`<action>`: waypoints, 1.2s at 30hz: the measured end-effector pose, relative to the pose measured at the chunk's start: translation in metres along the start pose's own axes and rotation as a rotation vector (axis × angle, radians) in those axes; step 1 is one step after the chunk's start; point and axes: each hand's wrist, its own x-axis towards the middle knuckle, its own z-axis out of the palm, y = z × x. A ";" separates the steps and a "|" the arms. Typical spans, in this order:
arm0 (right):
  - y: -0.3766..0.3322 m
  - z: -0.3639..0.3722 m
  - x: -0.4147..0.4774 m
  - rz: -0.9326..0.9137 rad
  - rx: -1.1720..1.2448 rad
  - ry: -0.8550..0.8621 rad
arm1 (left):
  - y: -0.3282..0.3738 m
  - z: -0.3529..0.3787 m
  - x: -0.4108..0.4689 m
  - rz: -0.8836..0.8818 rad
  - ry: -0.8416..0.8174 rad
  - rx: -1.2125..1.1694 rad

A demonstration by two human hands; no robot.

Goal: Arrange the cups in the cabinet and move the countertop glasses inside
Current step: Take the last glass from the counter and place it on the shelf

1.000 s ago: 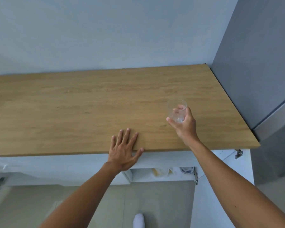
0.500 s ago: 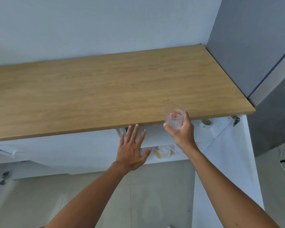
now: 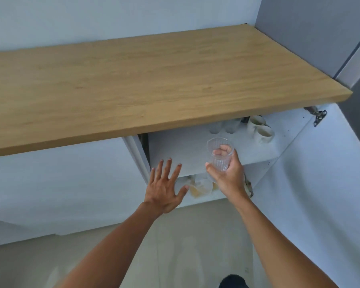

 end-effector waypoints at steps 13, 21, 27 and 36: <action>0.158 0.049 0.093 -0.090 0.028 -0.015 | -0.025 0.146 0.094 -0.050 0.184 0.081; 0.185 0.069 0.148 -0.170 0.054 -0.072 | -0.026 0.150 0.099 -0.039 0.223 0.124; 0.189 0.083 0.181 -0.163 0.050 -0.100 | -0.035 0.138 0.120 -0.061 0.127 0.110; 0.184 0.115 0.226 -0.165 0.037 -0.126 | -0.046 0.128 0.142 -0.065 0.064 0.072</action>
